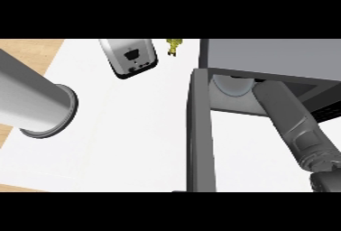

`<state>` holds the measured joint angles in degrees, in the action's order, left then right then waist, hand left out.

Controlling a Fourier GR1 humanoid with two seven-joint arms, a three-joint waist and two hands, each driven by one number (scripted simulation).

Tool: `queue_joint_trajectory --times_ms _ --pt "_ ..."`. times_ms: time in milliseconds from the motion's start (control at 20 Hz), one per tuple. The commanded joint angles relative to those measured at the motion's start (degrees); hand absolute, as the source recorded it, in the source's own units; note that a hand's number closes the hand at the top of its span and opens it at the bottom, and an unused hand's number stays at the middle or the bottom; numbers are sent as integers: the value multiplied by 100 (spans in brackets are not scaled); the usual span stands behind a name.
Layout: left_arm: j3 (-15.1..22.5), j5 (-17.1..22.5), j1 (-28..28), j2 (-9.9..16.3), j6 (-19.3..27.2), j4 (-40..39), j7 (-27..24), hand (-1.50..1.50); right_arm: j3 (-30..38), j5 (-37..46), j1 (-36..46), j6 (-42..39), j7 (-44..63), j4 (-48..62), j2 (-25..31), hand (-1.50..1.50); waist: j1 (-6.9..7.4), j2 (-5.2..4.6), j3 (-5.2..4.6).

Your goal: Pick up the milk, place it into the microwave and close the microwave

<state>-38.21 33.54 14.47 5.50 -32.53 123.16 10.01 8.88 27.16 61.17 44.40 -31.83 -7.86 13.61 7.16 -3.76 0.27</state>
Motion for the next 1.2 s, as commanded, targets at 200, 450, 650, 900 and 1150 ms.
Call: queue_joint_trajectory --times_ms 200,450,650,900,1150 --pt "-3 -316 -177 131 -20 -87 -68 -150 -165 263 -59 566 298 262 164 -150 49 -3 11" --pt "178 -498 -150 -18 -162 -249 -156 -150 -144 239 88 -13 14 214 266 -150 73 -9 6" --pt "402 -499 -264 107 -280 -219 -25 -150 -17 94 153 -424 -279 117 163 -150 36 -11 17" --pt "637 -680 -210 -46 -572 -297 -210 -150 182 -127 127 -872 -424 175 -118 -150 11 37 6" --pt "918 -757 -220 -120 -770 -340 -219 -150 595 -585 -46 -1560 -961 29 -231 -150 -135 101 5"
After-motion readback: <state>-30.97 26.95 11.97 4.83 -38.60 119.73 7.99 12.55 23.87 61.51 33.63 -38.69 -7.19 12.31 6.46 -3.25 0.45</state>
